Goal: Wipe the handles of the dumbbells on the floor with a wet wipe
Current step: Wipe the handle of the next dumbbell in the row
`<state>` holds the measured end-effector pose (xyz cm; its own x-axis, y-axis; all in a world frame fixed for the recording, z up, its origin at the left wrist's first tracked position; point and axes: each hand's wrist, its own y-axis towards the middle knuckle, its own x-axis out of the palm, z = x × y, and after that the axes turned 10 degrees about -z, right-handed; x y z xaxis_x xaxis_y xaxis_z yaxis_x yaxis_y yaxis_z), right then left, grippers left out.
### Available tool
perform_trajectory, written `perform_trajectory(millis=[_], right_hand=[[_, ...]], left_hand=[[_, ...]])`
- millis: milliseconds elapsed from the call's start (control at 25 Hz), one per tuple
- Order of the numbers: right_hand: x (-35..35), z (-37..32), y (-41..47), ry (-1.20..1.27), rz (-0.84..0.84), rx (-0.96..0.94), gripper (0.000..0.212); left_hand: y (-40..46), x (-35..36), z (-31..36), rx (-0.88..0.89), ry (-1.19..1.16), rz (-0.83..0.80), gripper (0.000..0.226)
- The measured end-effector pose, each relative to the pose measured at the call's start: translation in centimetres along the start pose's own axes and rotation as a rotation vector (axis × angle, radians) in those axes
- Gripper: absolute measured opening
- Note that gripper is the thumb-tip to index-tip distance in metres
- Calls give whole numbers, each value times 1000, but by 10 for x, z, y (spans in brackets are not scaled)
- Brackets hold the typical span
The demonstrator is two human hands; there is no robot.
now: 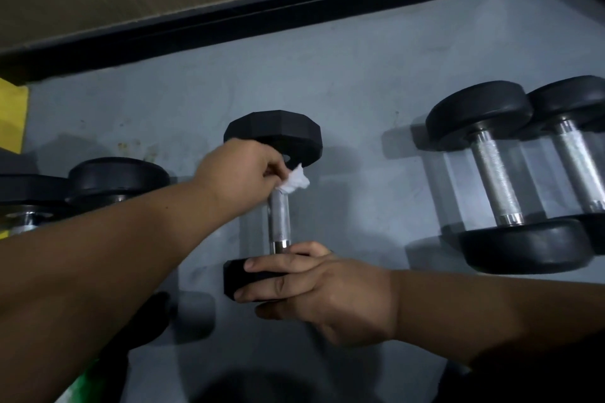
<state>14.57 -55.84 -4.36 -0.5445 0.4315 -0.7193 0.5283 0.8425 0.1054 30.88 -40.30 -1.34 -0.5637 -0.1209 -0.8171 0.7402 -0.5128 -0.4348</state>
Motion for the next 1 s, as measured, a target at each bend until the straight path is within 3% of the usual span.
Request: perform_trajectory(millis=[200, 280, 600, 680, 1000], right_hand=[[1, 2, -1, -20, 4, 18, 33], [1, 2, -2, 10, 8, 5, 31], [2, 4, -2, -7, 48, -9, 27], [2, 3, 0, -7, 42, -10, 27], [-1, 2, 0, -2, -28, -5, 30]], left_hand=[[9, 11, 0, -54, -19, 156, 14], [4, 14, 0, -39, -106, 137, 14], [-39, 24, 10, 78, -38, -385, 11], [-36, 19, 13, 95, 41, -433, 11], [5, 7, 12, -31, 50, 5, 13]])
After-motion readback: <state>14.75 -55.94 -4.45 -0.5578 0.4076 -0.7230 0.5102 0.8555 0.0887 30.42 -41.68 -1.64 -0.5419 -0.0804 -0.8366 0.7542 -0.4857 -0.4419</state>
